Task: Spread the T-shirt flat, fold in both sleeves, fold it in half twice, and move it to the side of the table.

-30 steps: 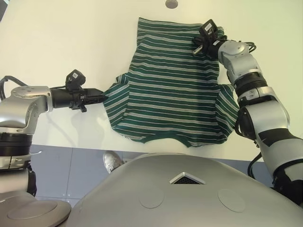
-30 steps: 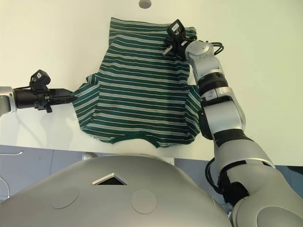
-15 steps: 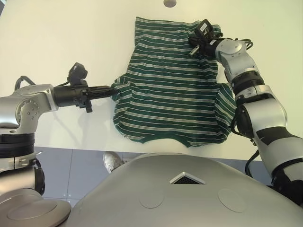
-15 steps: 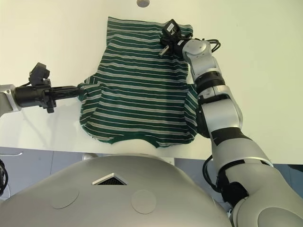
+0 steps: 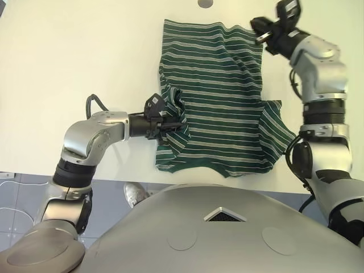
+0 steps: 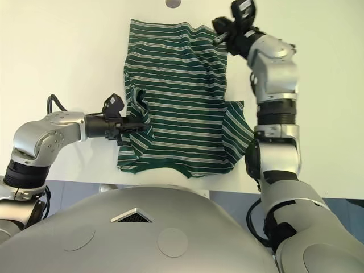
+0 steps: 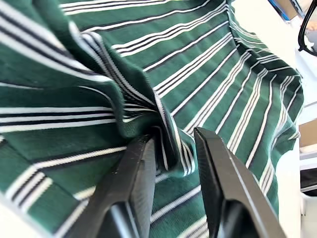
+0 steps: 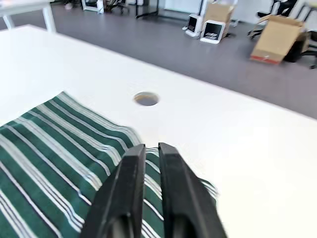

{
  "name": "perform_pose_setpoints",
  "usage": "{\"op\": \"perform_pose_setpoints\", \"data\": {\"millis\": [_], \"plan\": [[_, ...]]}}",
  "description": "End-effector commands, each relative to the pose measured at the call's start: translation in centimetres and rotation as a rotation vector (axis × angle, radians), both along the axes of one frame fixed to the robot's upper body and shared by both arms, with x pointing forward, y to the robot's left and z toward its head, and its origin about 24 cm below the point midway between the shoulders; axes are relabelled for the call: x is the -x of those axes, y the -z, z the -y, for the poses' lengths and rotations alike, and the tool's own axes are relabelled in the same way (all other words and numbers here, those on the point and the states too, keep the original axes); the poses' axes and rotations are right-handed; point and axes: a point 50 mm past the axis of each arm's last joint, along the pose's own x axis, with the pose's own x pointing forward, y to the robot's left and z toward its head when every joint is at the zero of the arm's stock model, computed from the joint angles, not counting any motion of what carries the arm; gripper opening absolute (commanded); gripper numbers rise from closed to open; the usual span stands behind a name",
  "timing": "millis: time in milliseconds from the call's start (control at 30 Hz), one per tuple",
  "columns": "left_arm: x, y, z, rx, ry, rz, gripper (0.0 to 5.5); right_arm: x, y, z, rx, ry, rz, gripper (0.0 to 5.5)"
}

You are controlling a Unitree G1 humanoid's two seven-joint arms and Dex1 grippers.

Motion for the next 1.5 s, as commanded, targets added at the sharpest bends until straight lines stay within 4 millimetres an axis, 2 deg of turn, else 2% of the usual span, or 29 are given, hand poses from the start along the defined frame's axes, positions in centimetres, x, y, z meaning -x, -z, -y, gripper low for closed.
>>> {"op": "perform_pose_setpoints", "data": {"millis": [33, 100, 167, 233, 333, 533, 600, 700, 767, 867, 1000, 1133, 1333, 1400, 1500], "plan": [[-0.3, -2.7, -1.1, -0.013, -0.023, 0.166, 1.53, 6.4, -0.1, 3.6, -0.005, -0.104, -0.157, 1.31], [-0.6, -4.6, -1.5, 0.005, -0.047, 0.291, 1.53, 11.6, 0.5, 6.8, 0.016, -0.132, -0.332, 1.50], [-0.5, -5.7, -2.0, 0.004, -0.071, 0.353, 1.53, 14.6, 0.8, 8.4, 0.058, -0.170, -0.458, 1.50], [-0.7, -6.1, -2.4, -0.007, -0.085, 0.379, 1.53, 15.7, 1.0, 8.9, 0.037, -0.177, -0.521, 1.50], [-1.5, -6.4, -3.0, -0.028, -0.102, 0.405, 1.53, 17.6, 2.5, 8.9, 0.020, -0.224, -0.639, 1.50], [-1.8, -6.8, -3.0, -0.015, -0.093, 0.423, 1.53, 20.0, 5.8, 10.7, 0.155, -0.218, -0.792, 1.50], [-1.8, -6.8, -2.9, -0.004, -0.088, 0.424, 1.53, 19.5, 5.3, 10.9, 0.088, -0.198, -0.761, 1.50], [-1.8, -6.7, -3.0, 0.007, -0.101, 0.422, 1.53, 17.6, 3.3, 11.6, -0.028, -0.152, -0.681, 1.50], [-1.8, -6.4, -3.0, 0.014, -0.116, 0.417, 1.53, 16.9, 2.8, 12.7, -0.037, -0.113, -0.672, 1.83], [-1.8, -6.1, -3.0, 0.018, -0.127, 0.411, 1.53, 16.9, 3.1, 13.2, -0.014, -0.109, -0.694, 2.36], [-2.1, -6.0, -3.0, 0.023, -0.130, 0.411, 1.53, 17.9, 4.9, 11.7, -0.024, -0.187, -0.748, 2.36], [-2.2, -5.6, -3.2, 0.013, -0.144, 0.408, 1.53, 18.3, 6.4, 10.3, -0.044, -0.233, -0.771, 1.60], [-2.2, -5.4, -3.3, 0.003, -0.153, 0.410, 1.53, 18.5, 6.5, 10.5, -0.030, -0.238, -0.770, 0.42], [-2.3, -5.4, -3.3, 0.003, -0.157, 0.412, 1.53, 17.6, 5.5, 10.4, -0.060, -0.242, -0.711, 0.04], [-2.5, -5.4, -3.5, 0.001, -0.161, 0.416, 1.53, 16.0, 2.7, 9.4, -0.177, -0.303, -0.596, 0.04]]}}
